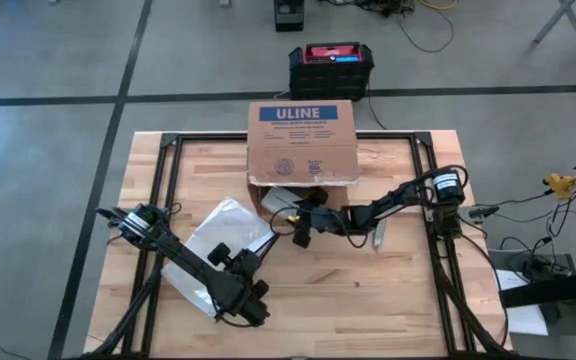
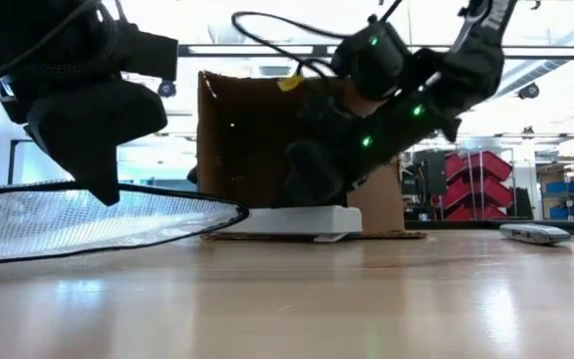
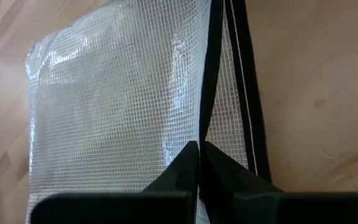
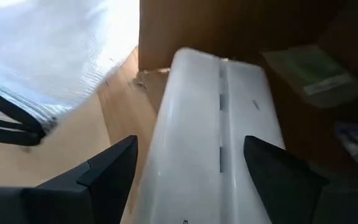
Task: Unpack boxes
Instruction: Put the white medicine pill kit into the white zip bag
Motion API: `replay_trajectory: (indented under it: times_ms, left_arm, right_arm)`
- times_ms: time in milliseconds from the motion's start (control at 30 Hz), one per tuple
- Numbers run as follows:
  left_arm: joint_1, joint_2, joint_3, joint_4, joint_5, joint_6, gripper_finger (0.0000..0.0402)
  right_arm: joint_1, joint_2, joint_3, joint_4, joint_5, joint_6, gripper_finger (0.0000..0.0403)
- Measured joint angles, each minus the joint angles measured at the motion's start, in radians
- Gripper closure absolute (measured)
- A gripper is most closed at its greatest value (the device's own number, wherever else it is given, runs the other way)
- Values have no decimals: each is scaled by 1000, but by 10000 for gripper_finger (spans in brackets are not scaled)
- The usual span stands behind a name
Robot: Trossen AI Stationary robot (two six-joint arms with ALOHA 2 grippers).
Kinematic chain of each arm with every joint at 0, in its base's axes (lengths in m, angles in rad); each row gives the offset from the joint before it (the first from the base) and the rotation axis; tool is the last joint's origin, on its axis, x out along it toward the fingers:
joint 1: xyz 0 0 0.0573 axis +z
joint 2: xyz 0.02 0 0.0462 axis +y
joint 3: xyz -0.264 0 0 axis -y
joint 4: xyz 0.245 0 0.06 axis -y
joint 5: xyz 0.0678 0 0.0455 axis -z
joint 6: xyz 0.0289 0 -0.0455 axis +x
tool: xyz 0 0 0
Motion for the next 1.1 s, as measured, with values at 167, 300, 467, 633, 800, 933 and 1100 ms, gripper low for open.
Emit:
replay_trajectory:
  times_ms: [167,300,467,633,800,933,1100]
  left_arm:
    - [0,0,0,1,0,-7,401]
    - [0,0,0,5,0,-8,401]
    - [0,0,0,5,0,-8,401]
    - [0,-1,0,5,0,-8,401]
    - [0,-1,0,4,0,-8,401]
    - [0,-1,0,4,1,-9,401]
    - [0,-1,-2,6,0,-12,401]
  right_arm:
    - [3,23,13,7,-18,-11,137]
    - [15,22,17,3,-18,-36,149]
    - [26,8,39,-7,-18,-76,158]
    - [34,4,111,-133,-18,-73,151]
    - [33,16,158,-239,10,-17,134]
    - [31,30,163,-250,9,27,125]
    - [41,46,165,-243,9,43,130]
